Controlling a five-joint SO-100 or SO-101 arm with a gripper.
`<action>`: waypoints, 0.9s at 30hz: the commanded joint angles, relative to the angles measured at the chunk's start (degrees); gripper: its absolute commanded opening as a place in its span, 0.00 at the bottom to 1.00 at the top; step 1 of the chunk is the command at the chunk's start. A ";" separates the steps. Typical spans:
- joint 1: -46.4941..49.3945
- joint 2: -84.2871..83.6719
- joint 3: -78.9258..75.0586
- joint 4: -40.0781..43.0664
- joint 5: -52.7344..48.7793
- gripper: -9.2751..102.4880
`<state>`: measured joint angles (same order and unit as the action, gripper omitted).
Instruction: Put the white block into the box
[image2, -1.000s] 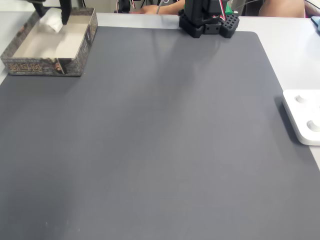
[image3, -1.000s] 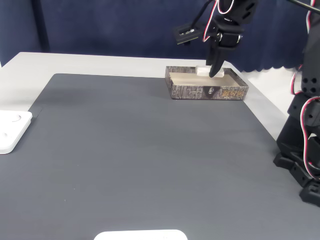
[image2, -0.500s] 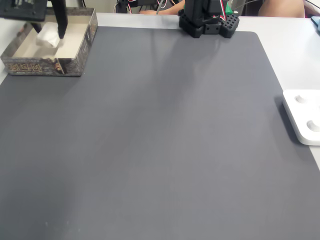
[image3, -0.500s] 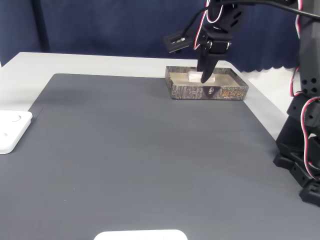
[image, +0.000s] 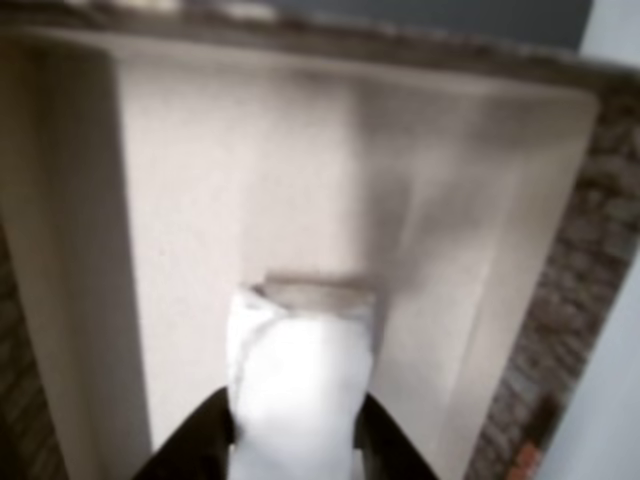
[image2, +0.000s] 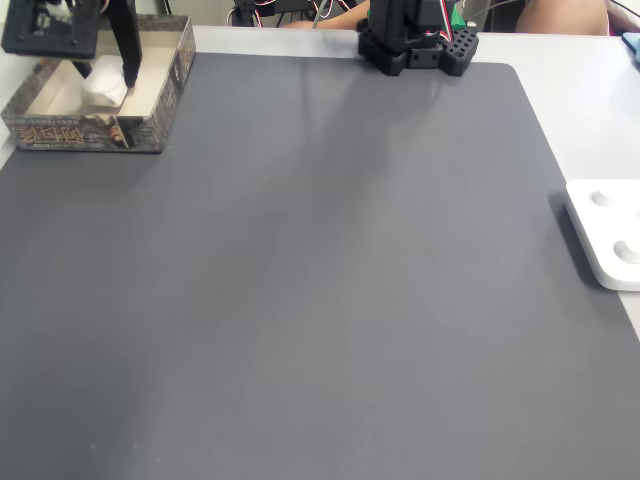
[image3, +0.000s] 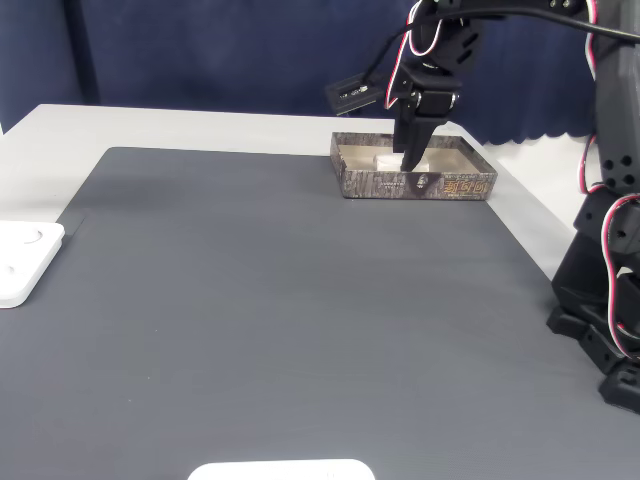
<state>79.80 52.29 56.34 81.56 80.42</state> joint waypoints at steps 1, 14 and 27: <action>-1.05 1.32 -4.22 -1.05 -1.32 0.26; -1.67 7.56 -4.39 -3.87 -1.85 0.33; -7.03 27.51 11.43 2.11 -10.81 0.20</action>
<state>75.06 69.96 63.72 81.30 73.92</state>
